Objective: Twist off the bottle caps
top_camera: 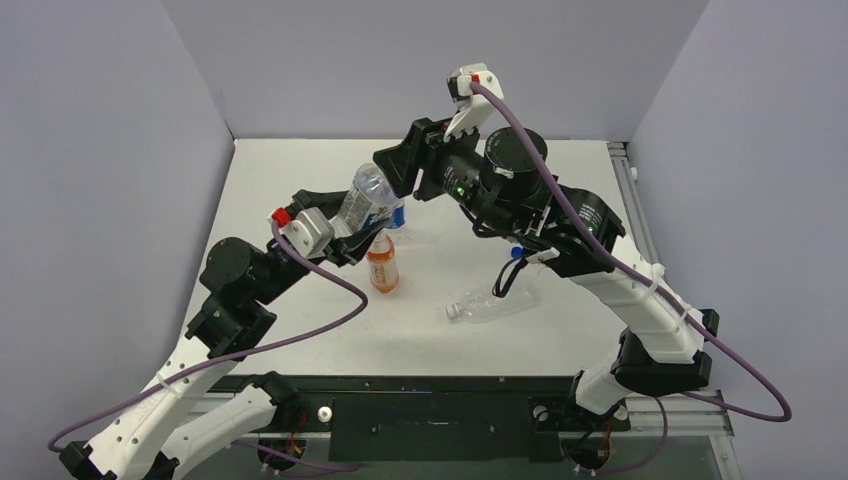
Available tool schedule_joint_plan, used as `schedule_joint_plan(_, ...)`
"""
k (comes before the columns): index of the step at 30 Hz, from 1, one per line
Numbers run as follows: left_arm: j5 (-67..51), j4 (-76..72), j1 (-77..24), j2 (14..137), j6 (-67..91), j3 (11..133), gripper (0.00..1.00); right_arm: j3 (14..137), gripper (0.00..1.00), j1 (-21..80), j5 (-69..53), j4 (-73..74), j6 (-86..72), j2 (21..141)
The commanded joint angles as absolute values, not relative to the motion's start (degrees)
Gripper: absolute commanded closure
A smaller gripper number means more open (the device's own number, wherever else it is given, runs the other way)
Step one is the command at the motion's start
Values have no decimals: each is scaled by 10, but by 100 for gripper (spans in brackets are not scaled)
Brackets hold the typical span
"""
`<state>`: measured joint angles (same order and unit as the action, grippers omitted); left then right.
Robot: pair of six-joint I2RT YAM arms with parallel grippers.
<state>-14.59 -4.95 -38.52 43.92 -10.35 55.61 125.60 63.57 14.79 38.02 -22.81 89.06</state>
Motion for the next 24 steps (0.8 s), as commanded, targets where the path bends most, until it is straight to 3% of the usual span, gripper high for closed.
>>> schedule_joint_plan(1,-134,-80,-385,434,-110,554,100,1270,59,637,150,366,-240,886)
schedule_joint_plan(3,-134,-81,-384,434,-110,554,100,1271,58,633,138,366,-245,888)
schedule_joint_plan(7,-134,-83,-385,436,-110,555,100,1276,48,626,117,373,-255,895)
schedule_joint_plan(10,-134,-85,-385,437,-109,555,100,1276,47,622,111,375,-260,897)
schedule_joint_plan(24,-135,-91,-385,443,-105,563,100,1292,68,601,69,386,-279,914)
